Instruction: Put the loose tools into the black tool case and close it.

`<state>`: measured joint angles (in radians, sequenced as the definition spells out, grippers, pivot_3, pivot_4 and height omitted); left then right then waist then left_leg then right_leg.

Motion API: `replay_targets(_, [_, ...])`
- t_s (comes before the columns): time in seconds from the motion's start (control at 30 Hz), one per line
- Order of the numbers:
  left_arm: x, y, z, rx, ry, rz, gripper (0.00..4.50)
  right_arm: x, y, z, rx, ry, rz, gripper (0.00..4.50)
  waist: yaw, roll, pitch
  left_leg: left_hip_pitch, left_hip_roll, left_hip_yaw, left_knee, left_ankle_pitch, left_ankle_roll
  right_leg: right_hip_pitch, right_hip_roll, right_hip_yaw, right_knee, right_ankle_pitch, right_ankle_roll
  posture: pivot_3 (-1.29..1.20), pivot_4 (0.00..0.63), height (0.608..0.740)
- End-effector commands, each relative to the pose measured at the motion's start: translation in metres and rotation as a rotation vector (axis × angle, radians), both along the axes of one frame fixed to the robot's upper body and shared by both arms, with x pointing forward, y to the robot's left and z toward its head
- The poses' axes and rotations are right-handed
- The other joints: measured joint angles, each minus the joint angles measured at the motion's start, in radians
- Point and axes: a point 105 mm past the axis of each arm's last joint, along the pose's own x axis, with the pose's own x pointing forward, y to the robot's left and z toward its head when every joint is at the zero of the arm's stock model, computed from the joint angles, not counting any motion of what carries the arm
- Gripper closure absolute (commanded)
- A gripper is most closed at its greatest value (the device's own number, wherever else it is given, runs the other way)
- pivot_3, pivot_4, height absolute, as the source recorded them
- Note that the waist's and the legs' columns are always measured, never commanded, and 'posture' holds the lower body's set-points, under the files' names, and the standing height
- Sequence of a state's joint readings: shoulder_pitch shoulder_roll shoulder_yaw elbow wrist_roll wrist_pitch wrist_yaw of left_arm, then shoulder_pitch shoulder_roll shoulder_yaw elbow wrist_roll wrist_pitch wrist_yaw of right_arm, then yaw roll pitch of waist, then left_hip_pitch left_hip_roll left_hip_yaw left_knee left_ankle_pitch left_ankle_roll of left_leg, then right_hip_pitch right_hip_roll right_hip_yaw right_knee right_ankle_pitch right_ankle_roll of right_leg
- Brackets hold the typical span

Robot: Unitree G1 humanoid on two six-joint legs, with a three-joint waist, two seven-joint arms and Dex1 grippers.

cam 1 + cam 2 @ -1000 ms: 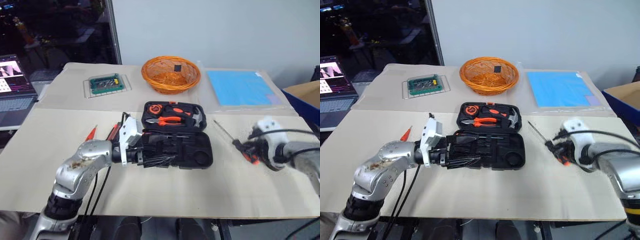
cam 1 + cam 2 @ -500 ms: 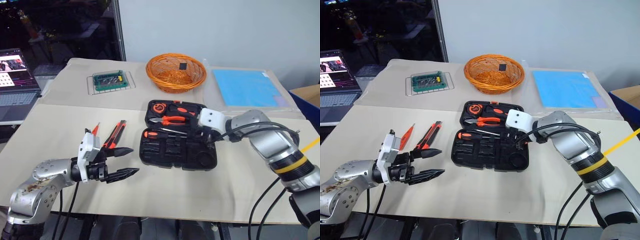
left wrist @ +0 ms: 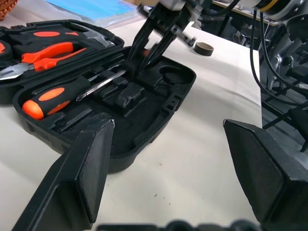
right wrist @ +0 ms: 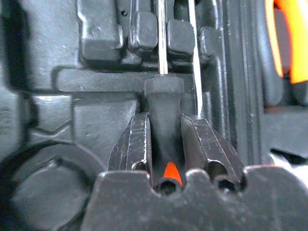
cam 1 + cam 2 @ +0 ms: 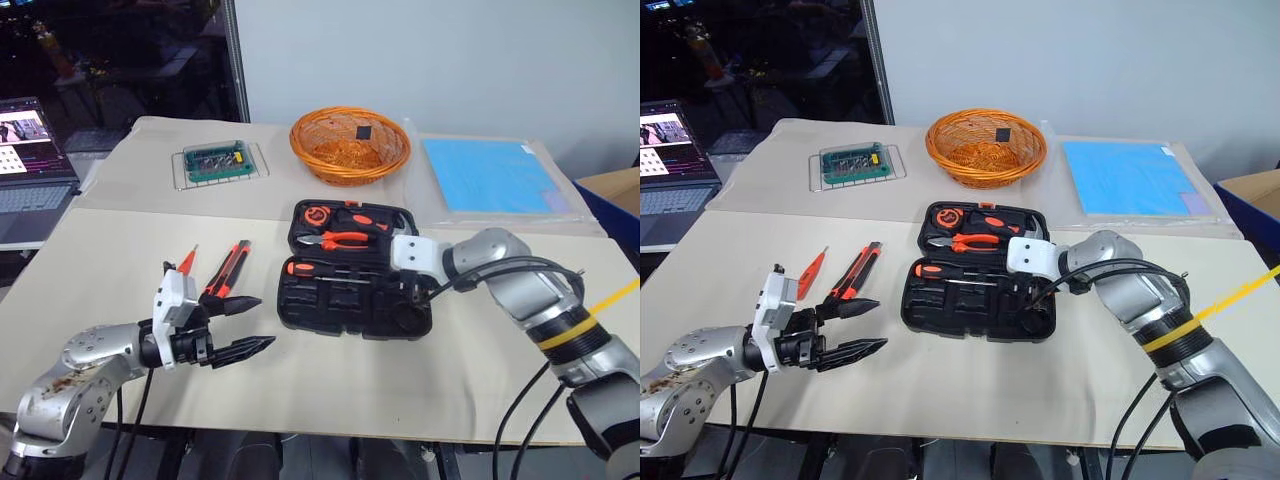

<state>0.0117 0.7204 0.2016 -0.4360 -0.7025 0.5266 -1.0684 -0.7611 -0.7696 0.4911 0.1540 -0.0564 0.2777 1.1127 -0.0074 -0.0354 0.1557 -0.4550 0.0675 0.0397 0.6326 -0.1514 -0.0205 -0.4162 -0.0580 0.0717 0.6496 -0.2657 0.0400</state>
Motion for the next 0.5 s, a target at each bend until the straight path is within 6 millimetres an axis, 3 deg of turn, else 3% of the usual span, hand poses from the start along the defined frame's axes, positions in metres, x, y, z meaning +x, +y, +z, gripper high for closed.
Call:
replay_targets(0.03, [0.000,-0.003,0.006,0.010,-0.049,-0.013,0.61,-0.006,-0.011,-0.015,-0.026,0.085,0.007,2.91,0.001,0.000,0.000,0.000,0.000,0.000,0.000,0.000,0.000,0.001,0.000,0.000,0.000,0.000,0.000,0.00,0.150,0.740])
replay_targets(0.17, [0.000,-0.002,0.005,0.014,-0.048,-0.008,0.61,-0.008,-0.012,0.001,0.017,0.011,0.026,1.70,0.009,0.000,0.000,0.003,0.000,0.000,0.000,0.000,0.000,0.004,0.000,-0.001,-0.001,0.000,0.000,0.00,0.150,0.740])
replay_targets(0.4, [0.002,-0.002,0.003,0.015,-0.042,0.000,0.61,-0.034,-0.010,0.045,0.365,0.060,0.000,1.70,0.013,0.000,0.000,0.002,0.000,0.000,-0.001,0.000,0.000,0.003,0.000,-0.001,-0.001,0.000,0.000,0.00,0.150,0.740])
replay_targets(0.43, [0.002,-0.002,0.002,0.015,-0.041,0.001,0.61,-0.035,-0.010,0.047,0.412,0.062,-0.020,2.21,0.012,0.000,0.000,0.002,0.000,-0.001,-0.001,0.000,0.000,0.003,0.000,-0.001,0.000,0.000,0.000,0.00,0.150,0.740])
replay_targets(0.5, [0.004,-0.002,0.002,0.016,-0.041,0.002,0.61,-0.043,-0.011,0.045,0.458,0.063,-0.025,2.75,0.010,0.000,0.000,0.004,0.000,-0.001,0.000,0.000,0.000,0.005,0.000,-0.001,0.000,0.000,0.000,0.00,0.150,0.740])
